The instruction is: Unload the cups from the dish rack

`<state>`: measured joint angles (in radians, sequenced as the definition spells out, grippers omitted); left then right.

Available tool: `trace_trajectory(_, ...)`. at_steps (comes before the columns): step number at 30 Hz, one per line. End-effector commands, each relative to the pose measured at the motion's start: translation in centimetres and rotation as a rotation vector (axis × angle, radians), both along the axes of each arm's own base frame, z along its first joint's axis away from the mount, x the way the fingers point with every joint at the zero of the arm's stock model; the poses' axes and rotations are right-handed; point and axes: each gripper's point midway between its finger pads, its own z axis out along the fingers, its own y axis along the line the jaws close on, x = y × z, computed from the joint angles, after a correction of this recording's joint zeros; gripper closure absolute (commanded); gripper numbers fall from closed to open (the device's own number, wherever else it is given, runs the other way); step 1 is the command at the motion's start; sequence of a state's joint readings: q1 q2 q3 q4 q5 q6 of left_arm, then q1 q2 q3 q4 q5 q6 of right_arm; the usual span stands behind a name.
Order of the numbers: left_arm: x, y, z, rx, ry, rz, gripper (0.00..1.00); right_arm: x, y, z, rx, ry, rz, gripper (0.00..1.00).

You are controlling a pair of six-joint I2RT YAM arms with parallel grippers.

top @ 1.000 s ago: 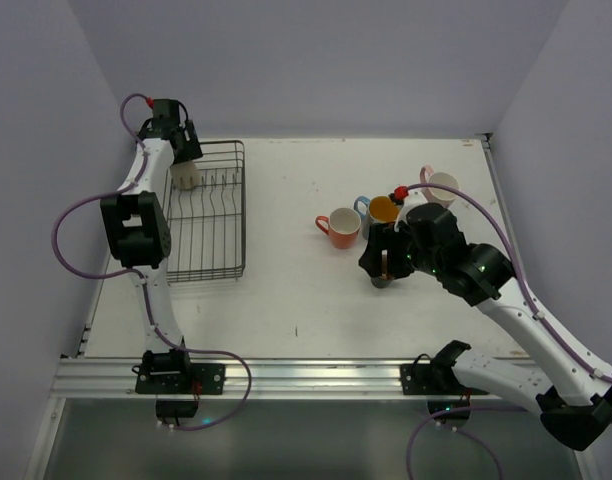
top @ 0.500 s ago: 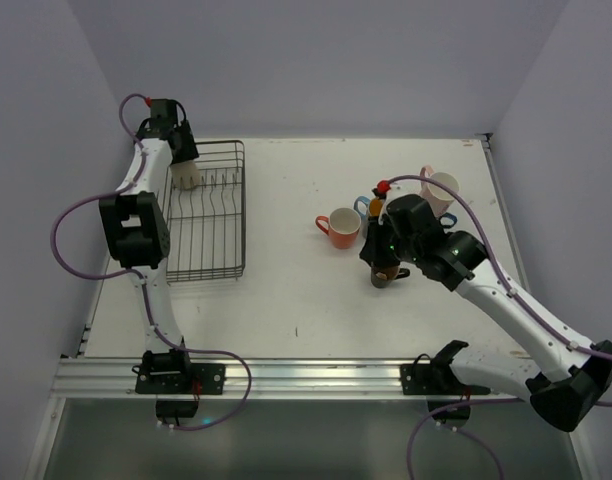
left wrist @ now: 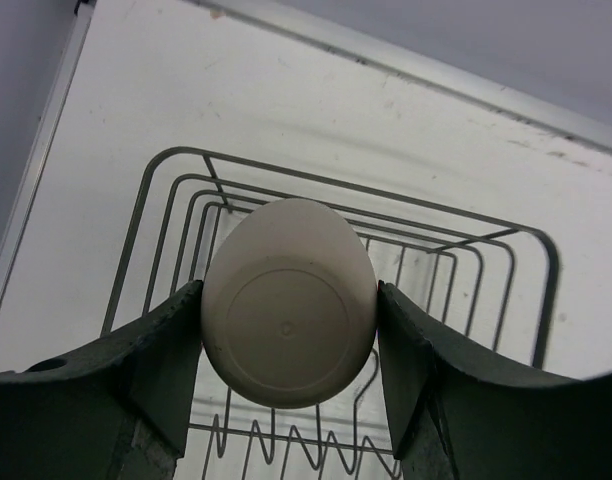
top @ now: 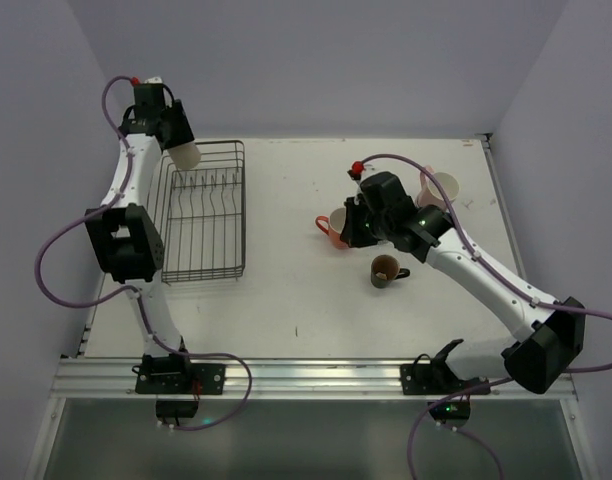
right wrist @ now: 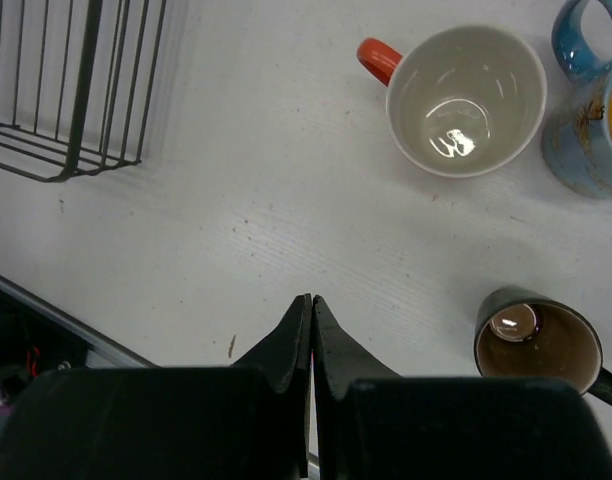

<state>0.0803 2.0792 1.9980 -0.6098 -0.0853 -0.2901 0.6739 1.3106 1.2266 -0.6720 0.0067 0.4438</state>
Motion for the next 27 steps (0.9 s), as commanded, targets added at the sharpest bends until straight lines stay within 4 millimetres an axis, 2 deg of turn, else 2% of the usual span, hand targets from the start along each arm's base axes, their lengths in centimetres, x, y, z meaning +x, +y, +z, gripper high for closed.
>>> trace_trajectory(1,-1.7,-0.9,8.5,-0.056,-0.178,-0.027,1.00,2.1,2.6,3.3,0.077,-0.077,0.039,1.00)
trace_trajectory(3,-2.4,-2.0,9.8,-0.094,-0.210,-0.066,1.00,2.4,3.6,3.7,0.110,-0.065,0.066,1.00)
trace_trajectory(5,-3.9,-3.0,11.6,-0.129,-0.249,-0.097,1.00,3.3,4.8,4.2,0.151,-0.052,0.080,1.00)
trace_trajectory(6,-4.4,-3.4,12.0,-0.141,-0.261,-0.108,1.00,3.1,5.6,4.5,0.189,-0.036,0.115,1.00)
trace_trajectory(7,-5.7,-3.8,12.5,-0.162,-0.272,-0.113,1.00,3.6,5.9,5.1,0.221,-0.039,0.123,1.00)
trace_trajectory(8,-6.1,-4.8,13.4,-0.191,-0.306,-0.158,1.00,4.2,6.7,5.3,0.254,-0.037,0.132,1.00)
trace_trajectory(9,-7.6,-5.5,13.6,-0.210,-0.317,-0.179,1.00,4.1,7.3,5.5,0.287,-0.023,0.164,1.00)
trace_trajectory(12,-9.3,-7.7,14.7,-0.299,-0.371,-0.260,1.00,5.5,8.6,6.4,0.350,-0.038,0.193,1.00)
trace_trajectory(13,-10.4,-8.5,15.2,-0.336,-0.397,-0.287,1.00,5.9,9.1,7.4,0.386,-0.056,0.206,1.00)
trace_trajectory(17,-14.1,-12.1,16.3,-0.465,-0.439,-0.447,1.00,6.3,10.3,9.0,0.476,-0.082,0.241,1.00)
trace_trajectory(18,-15.3,-12.6,15.7,-0.491,-0.435,-0.465,1.00,6.3,10.4,9.3,0.489,-0.086,0.249,1.00)
trace_trajectory(20,-16.8,-14.3,16.3,-0.556,-0.468,-0.546,1.00,6.2,11.0,10.2,0.532,-0.091,0.280,1.00)
trace_trajectory(21,-18.1,-15.0,15.5,-0.599,-0.454,-0.555,1.00,6.3,11.0,10.2,0.549,-0.078,0.282,0.98)
trace_trajectory(22,-18.6,-15.6,16.1,-0.611,-0.492,-0.595,1.00,6.5,11.2,10.9,0.584,-0.092,0.298,0.94)
trace_trajectory(23,-19.6,-16.4,16.6,-0.634,-0.518,-0.652,1.00,5.9,11.4,11.3,0.621,-0.077,0.340,0.88)
trace_trajectory(24,-21.0,-16.9,15.7,-0.658,-0.518,-0.668,1.00,5.8,11.4,11.5,0.649,-0.067,0.353,0.80)
trace_trajectory(25,-21.6,-17.5,16.5,-0.681,-0.558,-0.695,1.00,6.0,11.0,10.9,0.684,-0.029,0.341,0.69)
trace_trajectory(27,-23.3,-18.0,15.9,-0.696,-0.567,-0.716,1.00,5.6,11.1,11.9,0.756,-0.041,0.414,0.60)
